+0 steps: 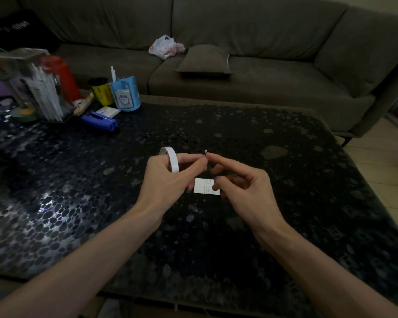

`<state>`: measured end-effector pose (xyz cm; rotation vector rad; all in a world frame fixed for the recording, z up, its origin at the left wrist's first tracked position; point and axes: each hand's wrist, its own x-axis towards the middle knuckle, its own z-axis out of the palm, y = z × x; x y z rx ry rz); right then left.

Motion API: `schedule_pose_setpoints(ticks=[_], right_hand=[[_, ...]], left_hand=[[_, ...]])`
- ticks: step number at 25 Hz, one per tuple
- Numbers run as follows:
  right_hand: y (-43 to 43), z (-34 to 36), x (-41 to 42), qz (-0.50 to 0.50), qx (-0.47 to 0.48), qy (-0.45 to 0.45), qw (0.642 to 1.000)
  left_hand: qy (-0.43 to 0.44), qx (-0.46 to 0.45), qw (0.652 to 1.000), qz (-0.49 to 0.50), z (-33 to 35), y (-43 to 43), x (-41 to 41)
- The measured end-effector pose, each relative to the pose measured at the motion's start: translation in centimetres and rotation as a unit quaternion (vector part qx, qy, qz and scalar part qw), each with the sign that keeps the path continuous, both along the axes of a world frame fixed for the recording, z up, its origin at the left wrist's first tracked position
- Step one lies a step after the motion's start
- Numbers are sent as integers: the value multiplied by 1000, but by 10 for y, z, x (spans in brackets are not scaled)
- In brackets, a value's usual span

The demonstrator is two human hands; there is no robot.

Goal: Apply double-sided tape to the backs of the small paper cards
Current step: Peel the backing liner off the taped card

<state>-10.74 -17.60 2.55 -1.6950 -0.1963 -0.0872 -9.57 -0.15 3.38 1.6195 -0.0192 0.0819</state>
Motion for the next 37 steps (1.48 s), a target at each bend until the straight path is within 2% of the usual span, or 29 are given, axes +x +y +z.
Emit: schedule_pose_setpoints(ticks=[37], right_hand=[[-1, -3, 3, 9, 2, -4, 1000]], left_hand=[[-20, 36, 999, 10, 2, 1, 0]])
